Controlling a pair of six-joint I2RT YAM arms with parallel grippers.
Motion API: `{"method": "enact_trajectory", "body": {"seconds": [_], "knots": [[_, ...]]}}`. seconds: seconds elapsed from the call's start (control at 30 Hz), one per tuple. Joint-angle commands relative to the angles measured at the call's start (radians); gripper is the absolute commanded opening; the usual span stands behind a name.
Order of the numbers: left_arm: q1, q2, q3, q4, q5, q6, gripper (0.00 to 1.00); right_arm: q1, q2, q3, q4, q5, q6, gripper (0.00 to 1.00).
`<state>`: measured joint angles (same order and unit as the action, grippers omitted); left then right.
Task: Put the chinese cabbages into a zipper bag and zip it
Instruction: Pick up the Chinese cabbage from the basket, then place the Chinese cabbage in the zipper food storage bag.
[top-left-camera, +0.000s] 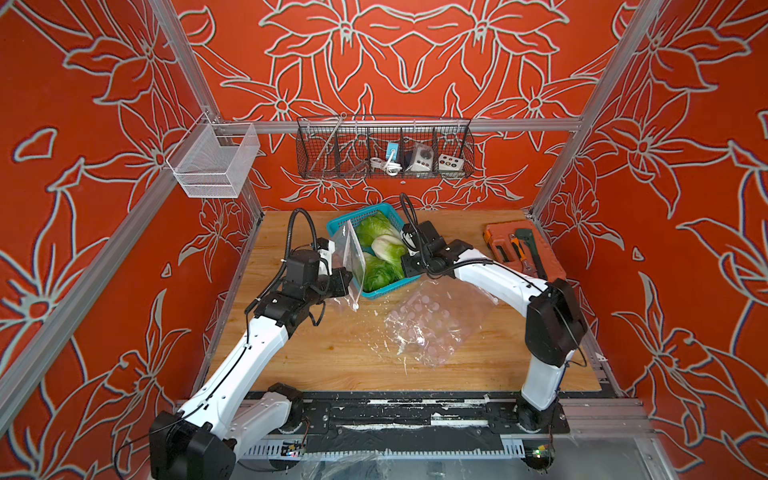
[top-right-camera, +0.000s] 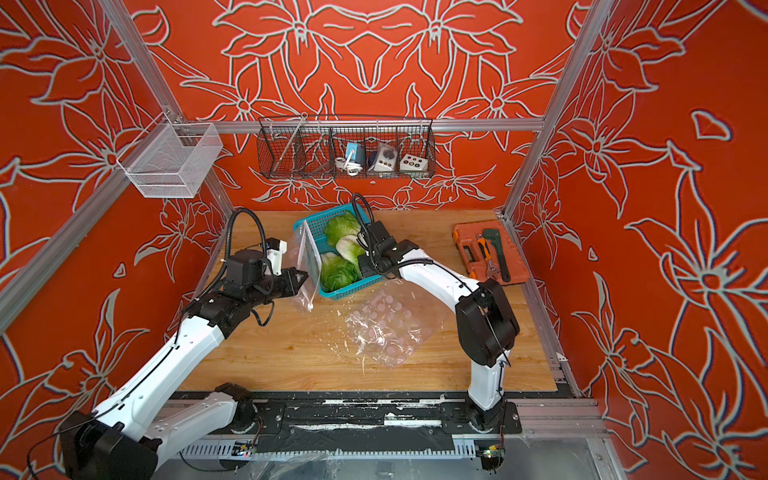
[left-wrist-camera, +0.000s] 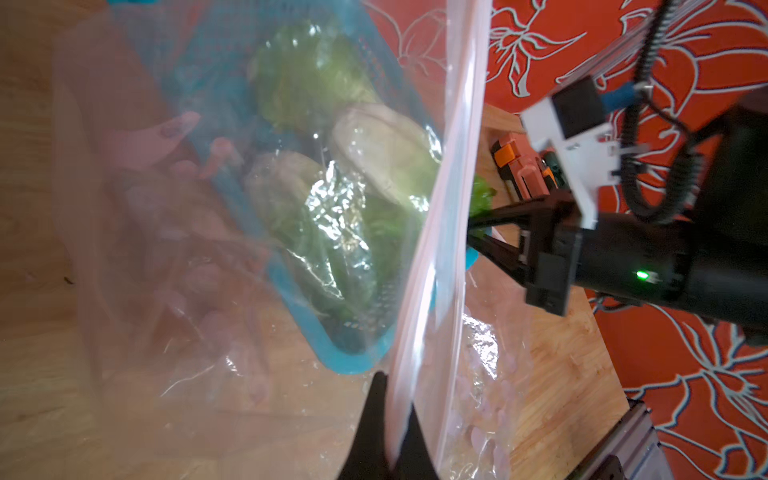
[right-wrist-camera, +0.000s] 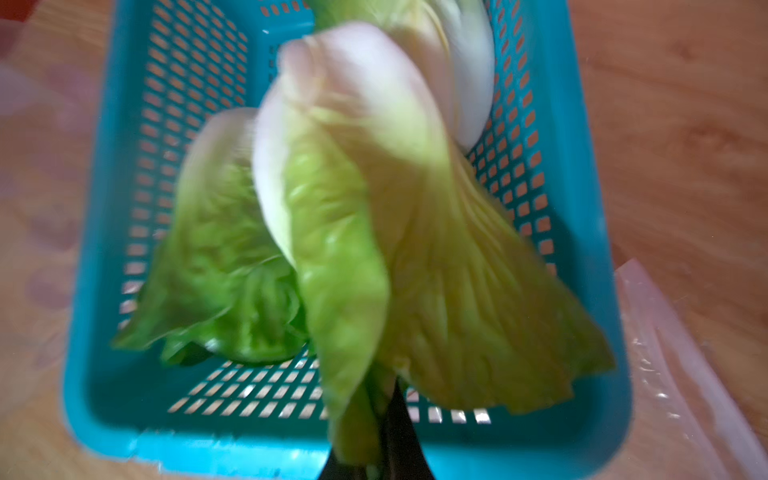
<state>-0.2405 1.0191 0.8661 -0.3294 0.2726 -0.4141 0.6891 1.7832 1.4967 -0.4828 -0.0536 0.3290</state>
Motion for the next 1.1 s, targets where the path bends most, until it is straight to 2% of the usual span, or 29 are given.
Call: {"method": "enact_trajectory", "body": {"seconds": [0.0,0.1,0.27,0.4,0.53,0.73,0.87,1.07], "knots": [[0.018,-0.004,0.027,-0.012,-0.015,0.053,0.0,0.003,-0.176,-0.028,0.003,-0.042,-0.038,0.04],[0.019,0.007,0.034,-0.003,-0.04,0.063,0.0,0.004,-0.278,-0.058,-0.069,-0.08,-0.03,0.01],[0.018,0.031,0.042,0.033,-0.003,0.054,0.0,0.052,-0.384,-0.022,-0.227,-0.247,-0.035,0.0],[0.018,0.03,0.045,0.038,0.005,0.053,0.0,0.095,-0.403,0.036,-0.301,-0.377,-0.028,0.0],[0.017,0.017,0.047,0.036,0.017,0.051,0.0,0.122,-0.383,0.031,-0.24,-0.496,0.021,0.0],[0.018,0.004,0.035,0.023,0.049,0.065,0.0,0.124,-0.34,0.025,-0.11,-0.558,0.073,0.0],[0.018,-0.018,0.06,-0.012,0.068,0.106,0.0,0.107,-0.279,0.023,-0.136,-0.539,0.057,0.0],[0.018,-0.022,0.125,-0.081,-0.014,0.223,0.0,0.096,-0.224,0.014,-0.179,-0.479,0.002,0.0]]}}
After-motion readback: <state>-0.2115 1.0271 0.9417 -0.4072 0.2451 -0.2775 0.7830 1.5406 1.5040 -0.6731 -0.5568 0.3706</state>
